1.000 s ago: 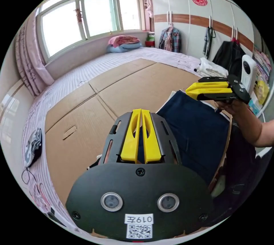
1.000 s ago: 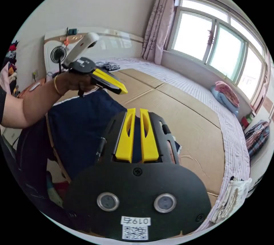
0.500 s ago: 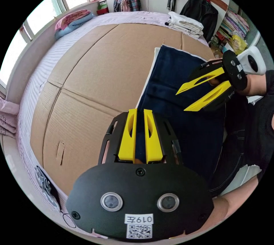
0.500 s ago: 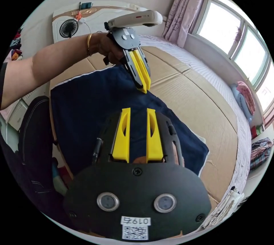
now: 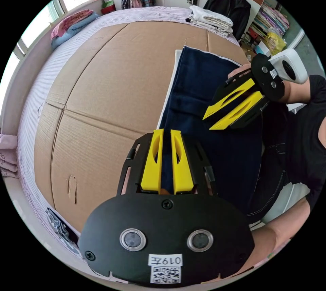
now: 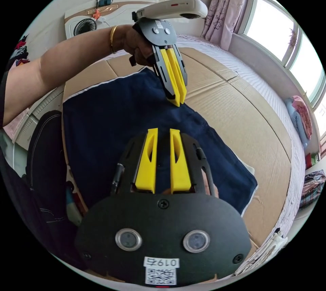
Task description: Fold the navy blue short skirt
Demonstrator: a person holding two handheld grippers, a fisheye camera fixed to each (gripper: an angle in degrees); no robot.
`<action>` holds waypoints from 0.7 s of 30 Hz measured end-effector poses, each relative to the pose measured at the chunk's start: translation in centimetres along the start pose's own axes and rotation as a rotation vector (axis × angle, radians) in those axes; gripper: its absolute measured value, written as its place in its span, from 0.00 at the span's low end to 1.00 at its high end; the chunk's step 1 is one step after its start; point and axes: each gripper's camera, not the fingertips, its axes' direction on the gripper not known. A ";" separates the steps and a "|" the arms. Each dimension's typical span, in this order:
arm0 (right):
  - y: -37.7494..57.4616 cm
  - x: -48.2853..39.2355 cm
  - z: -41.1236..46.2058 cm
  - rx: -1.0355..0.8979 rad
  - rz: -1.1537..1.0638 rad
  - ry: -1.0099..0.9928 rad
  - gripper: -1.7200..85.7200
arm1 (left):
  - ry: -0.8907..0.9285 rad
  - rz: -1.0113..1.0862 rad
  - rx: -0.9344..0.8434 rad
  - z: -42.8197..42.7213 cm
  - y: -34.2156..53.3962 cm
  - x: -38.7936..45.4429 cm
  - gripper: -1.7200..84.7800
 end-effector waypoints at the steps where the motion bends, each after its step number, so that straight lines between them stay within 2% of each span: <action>1: 0.0 0.2 0.4 -0.002 0.007 -0.010 0.09 | 0.004 0.001 -0.003 0.2 0.1 -0.2 0.03; 13: -0.6 0.3 3.2 0.025 0.045 0.052 0.07 | 0.011 0.045 -0.018 1.4 5.9 -2.9 0.03; 18: -1.1 0.6 4.8 0.005 0.071 0.072 0.06 | 0.002 0.009 0.023 0.2 11.2 -5.1 0.03; 21: -1.5 1.0 6.0 -0.021 0.080 0.051 0.07 | 0.003 -0.021 -0.009 1.3 14.5 -6.4 0.03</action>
